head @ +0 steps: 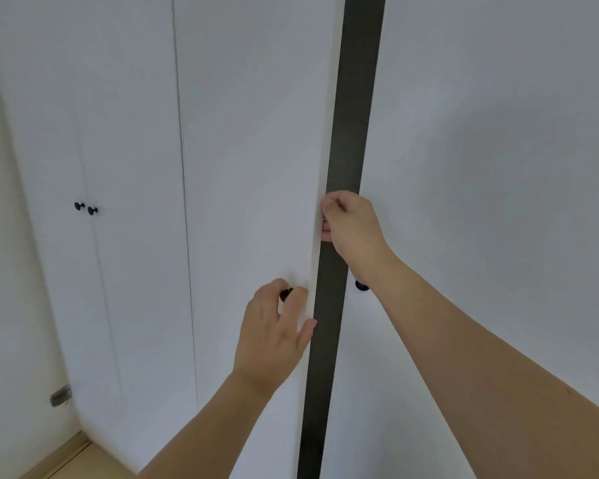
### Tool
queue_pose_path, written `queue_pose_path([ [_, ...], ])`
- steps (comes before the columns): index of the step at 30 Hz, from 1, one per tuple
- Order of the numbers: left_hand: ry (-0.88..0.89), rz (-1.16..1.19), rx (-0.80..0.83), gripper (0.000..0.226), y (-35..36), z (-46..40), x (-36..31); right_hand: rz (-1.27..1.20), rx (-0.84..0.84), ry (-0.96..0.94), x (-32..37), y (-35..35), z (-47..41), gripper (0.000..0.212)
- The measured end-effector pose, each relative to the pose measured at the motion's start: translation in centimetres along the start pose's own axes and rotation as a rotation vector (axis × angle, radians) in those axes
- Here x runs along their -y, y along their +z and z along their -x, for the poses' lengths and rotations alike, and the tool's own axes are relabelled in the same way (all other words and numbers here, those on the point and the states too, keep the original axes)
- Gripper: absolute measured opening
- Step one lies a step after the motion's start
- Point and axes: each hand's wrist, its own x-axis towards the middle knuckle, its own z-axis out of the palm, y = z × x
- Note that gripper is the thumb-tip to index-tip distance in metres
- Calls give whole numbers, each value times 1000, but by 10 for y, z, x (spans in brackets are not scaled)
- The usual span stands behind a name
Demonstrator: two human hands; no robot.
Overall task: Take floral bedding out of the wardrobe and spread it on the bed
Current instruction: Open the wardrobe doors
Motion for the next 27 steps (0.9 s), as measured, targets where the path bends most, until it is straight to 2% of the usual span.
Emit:
queue_pose_path([
  [3,107,-183,9,48,-5,29,7,-54,34,-66,8,12,14,23],
  [7,114,-295,28,52,-29,51,25,-50,75,-206,13,30,30,18],
  [15,142,-398,78,49,-91,78,68,52,132,-550,20,71,64,34],
  [20,110,-470,16,48,-118,93,93,273,163,-778,26,99,64,45],
  [24,22,-510,-44,51,-135,112,113,315,215,-910,45,128,65,59],
  [27,-21,-475,-37,48,-146,122,128,403,156,-1152,53,154,56,51],
])
